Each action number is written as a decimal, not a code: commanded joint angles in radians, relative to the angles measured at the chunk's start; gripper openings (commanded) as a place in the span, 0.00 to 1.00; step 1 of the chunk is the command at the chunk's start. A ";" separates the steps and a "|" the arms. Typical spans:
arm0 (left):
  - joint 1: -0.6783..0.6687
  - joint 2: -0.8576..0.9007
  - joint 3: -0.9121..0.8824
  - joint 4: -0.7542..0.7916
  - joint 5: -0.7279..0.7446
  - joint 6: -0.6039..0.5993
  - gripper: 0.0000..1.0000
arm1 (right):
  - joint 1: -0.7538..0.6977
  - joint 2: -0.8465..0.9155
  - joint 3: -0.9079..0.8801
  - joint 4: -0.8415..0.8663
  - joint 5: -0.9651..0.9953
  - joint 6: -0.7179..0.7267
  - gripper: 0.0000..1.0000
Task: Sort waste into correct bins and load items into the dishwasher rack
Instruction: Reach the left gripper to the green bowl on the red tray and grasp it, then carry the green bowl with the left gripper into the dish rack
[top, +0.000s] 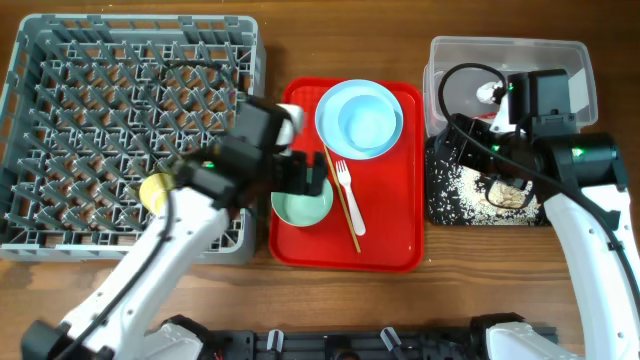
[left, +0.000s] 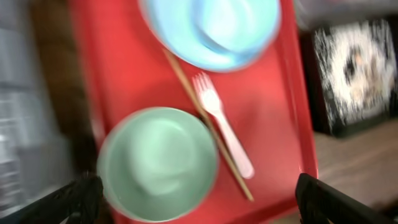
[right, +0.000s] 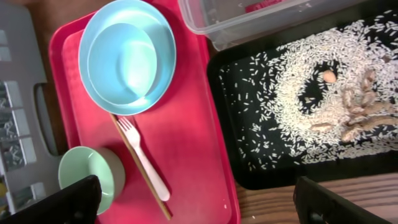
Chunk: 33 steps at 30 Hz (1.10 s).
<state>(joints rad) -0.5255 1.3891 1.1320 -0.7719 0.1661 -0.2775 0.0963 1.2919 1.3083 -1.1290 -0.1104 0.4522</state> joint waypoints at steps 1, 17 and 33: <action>-0.100 0.105 0.006 0.016 0.004 0.009 0.99 | -0.003 0.000 0.019 -0.003 0.025 0.018 1.00; -0.185 0.418 0.006 0.021 -0.003 0.009 0.37 | -0.003 0.000 0.019 -0.014 0.025 0.014 1.00; -0.083 0.201 0.151 -0.011 -0.002 0.009 0.04 | -0.003 0.000 0.019 -0.034 0.029 0.007 1.00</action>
<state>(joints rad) -0.6796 1.6985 1.2182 -0.7666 0.1524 -0.2710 0.0963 1.2919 1.3083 -1.1599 -0.1043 0.4519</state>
